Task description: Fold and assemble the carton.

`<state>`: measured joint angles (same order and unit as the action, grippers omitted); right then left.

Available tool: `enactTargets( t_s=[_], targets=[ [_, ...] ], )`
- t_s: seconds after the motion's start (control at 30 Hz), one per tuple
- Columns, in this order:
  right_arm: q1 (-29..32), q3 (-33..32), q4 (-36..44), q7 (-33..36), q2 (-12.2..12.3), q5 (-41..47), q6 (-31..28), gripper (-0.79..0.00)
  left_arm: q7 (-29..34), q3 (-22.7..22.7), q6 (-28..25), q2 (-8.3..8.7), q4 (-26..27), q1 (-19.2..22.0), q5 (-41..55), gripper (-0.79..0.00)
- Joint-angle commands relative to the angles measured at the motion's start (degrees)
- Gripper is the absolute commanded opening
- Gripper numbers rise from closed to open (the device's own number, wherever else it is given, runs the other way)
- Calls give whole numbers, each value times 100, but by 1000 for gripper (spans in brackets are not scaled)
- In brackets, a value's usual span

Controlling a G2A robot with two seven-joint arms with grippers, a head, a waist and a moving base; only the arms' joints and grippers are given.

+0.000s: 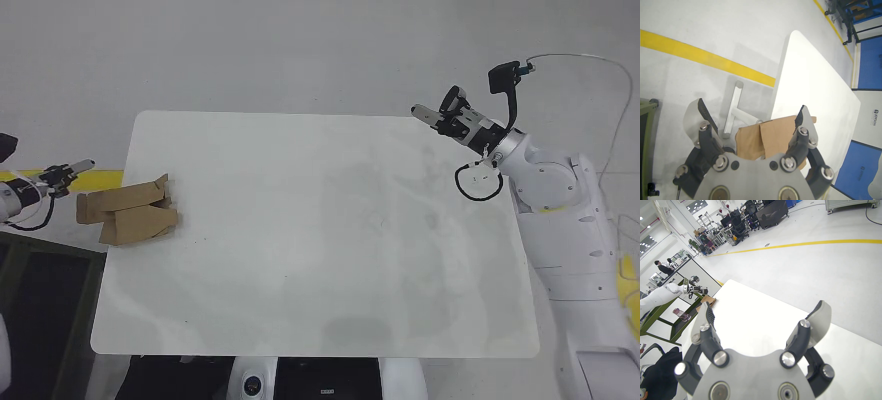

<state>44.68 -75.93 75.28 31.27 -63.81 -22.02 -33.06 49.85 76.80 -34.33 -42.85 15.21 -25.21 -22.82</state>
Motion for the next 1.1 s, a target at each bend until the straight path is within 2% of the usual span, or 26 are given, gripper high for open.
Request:
enactTargets(
  t_s=[0.0, 0.4, 0.43, 0.47, 0.5, 0.53, 0.63, 1.07],
  targets=[
    [0, 0, 0, 0, 0, 0, 0, 0, 95, -48, 65, 3, -55, 12, -88, 0],
    [0, 0, 0, 0, 0, 0, 0, 0, 759, -120, -335, 46, -244, 1, -50, 0],
    [0, 0, 0, 0, 0, 0, 0, 0, 793, -124, -351, 46, -252, -5, -37, -25],
    [0, 0, 0, 0, 0, 0, 0, 0, 805, -129, -358, 47, -254, -9, -30, -126],
    [0, 0, 0, 0, 0, 0, 0, 0, 824, -128, -359, 46, -262, -13, -7, -283],
    [0, 0, 0, 0, 0, 0, 0, 0, 840, -128, -364, 46, -267, -16, 14, -483],
    [0, 0, 0, 0, 0, 0, 0, 0, 901, -123, -368, 45, -281, -24, 90, -785],
    [0, 0, 0, 0, 0, 0, 0, 0, 1264, 169, -746, 81, -296, -7, 1044, -785]
  ],
)
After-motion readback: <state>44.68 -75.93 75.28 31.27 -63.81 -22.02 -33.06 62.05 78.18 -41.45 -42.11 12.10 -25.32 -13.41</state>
